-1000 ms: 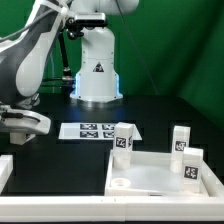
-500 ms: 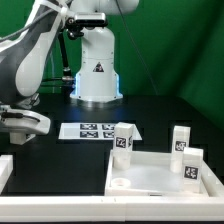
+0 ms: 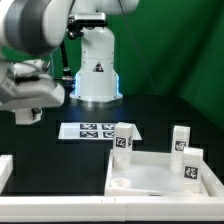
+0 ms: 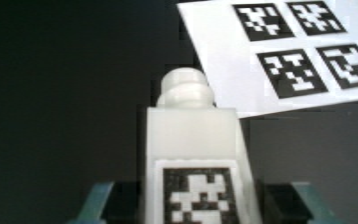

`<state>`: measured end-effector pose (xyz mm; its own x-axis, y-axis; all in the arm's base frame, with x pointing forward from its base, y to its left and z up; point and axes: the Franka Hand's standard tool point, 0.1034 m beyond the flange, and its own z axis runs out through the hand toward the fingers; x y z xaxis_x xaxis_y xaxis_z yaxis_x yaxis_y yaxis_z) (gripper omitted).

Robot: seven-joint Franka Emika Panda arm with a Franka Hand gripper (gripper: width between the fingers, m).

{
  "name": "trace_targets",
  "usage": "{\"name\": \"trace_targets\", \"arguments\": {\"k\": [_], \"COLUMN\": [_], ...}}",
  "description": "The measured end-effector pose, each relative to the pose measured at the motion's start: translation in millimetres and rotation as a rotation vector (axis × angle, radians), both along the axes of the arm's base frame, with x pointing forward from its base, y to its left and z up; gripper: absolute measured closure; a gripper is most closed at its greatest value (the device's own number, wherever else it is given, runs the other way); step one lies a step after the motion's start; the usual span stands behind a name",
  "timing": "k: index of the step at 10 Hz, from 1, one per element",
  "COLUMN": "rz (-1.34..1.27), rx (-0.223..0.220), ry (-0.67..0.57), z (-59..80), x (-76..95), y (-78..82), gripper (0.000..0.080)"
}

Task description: Assemble square table

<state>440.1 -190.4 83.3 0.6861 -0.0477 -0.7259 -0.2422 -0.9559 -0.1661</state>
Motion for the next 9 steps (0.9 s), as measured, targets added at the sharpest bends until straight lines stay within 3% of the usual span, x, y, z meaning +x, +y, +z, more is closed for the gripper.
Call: {"name": "trace_targets", "arguments": {"k": [2,4,5,8,9], "rz": [-0.035,-0.03,-0.036,0.013,0.037], "rx": [-0.037,-0.081,-0.111,-0.175,-0.176], "ry": [-0.053,-0.176,-0.233,-0.445,-0.504], "z": [-22.6,-17.4,-4.6,50.5,65.7], "x": [-18.2,-7.2,10.8,86.9,101.5], "y": [-2.2,-4.4,5.3,60.0,73.4], "gripper": [0.0511,0.0511,0.0511,0.0511,0.0511]}}
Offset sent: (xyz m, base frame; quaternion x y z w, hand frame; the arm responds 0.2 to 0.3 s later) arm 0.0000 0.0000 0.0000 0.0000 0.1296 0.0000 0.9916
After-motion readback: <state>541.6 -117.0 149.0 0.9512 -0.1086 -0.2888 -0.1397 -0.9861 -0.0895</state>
